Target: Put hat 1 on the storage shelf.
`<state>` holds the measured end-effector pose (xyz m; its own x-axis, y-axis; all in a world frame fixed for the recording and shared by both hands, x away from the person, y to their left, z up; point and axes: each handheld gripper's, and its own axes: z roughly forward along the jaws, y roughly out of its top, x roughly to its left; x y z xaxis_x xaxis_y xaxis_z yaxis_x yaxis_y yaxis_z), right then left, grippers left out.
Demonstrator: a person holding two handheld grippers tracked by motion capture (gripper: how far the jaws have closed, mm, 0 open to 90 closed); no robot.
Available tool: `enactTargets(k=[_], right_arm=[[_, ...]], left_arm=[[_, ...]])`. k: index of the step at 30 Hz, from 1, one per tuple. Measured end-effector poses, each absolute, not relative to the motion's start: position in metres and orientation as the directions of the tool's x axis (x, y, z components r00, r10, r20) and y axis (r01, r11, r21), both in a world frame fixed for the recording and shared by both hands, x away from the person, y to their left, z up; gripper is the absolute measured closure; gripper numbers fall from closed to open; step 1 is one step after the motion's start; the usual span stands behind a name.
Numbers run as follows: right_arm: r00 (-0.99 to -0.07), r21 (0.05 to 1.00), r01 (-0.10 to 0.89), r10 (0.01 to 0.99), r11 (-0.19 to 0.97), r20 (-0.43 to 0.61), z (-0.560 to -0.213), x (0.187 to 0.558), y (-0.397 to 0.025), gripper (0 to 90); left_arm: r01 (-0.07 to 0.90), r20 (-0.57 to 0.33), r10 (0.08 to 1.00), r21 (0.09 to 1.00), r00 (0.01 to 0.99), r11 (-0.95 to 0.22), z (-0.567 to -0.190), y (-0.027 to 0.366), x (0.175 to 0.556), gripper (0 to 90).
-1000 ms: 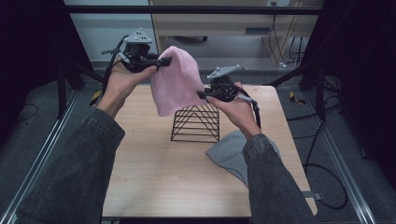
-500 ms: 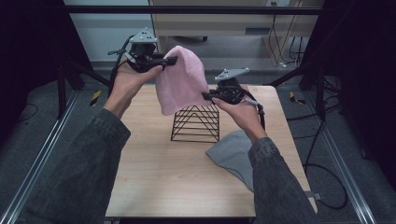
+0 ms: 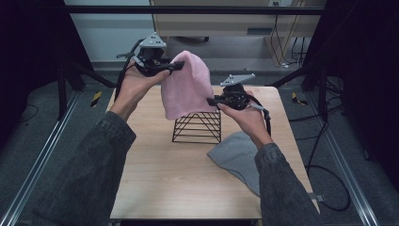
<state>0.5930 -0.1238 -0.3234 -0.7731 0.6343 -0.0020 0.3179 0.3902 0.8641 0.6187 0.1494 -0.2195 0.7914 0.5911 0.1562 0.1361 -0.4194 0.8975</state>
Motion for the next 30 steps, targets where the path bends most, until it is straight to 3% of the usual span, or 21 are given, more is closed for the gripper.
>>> enactTargets(k=[30], right_arm=[[-0.75, 0.82, 0.342, 0.66, 0.46, -0.057, -0.371, 0.573, -0.131, 79.1]], left_arm=[[0.168, 0.144, 0.561, 0.868, 0.815, -0.467, -0.259, 0.13, 0.596, 74.4]])
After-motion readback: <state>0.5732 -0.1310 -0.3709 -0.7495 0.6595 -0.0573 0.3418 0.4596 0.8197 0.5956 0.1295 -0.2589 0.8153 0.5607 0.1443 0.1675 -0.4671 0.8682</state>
